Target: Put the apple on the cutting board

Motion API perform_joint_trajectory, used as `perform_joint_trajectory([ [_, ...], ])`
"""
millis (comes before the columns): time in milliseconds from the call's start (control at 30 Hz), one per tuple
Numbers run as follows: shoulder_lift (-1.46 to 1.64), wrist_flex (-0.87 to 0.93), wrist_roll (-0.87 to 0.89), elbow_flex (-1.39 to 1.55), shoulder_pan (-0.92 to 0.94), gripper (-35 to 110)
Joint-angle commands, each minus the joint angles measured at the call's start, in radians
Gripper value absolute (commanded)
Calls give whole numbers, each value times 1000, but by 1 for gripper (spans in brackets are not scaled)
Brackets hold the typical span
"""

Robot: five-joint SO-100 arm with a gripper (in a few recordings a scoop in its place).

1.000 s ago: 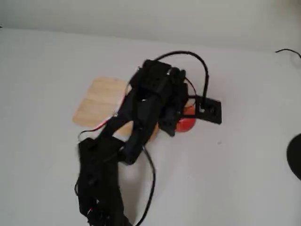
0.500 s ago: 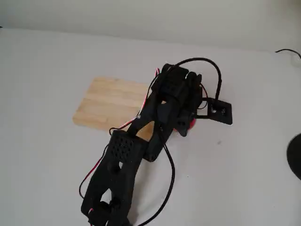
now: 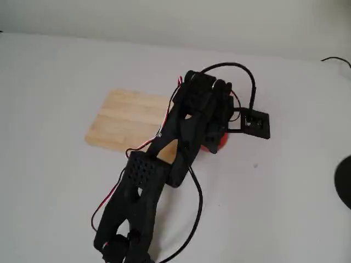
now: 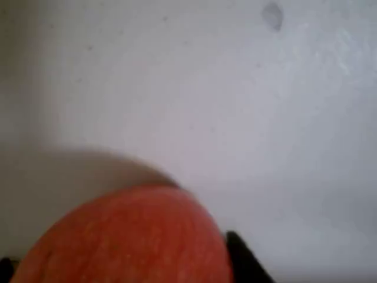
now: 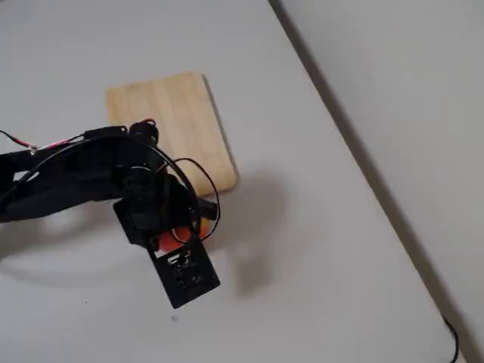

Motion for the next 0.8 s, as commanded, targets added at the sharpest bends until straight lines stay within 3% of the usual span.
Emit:
perform_joint_trajectory([
  [0,152,48,37,-14,-64,0],
  [267,403,51,121,-2,-342,0],
  [500,387,41,215,-11,-612,0],
  [767,230,18,227,-14,-603,0],
])
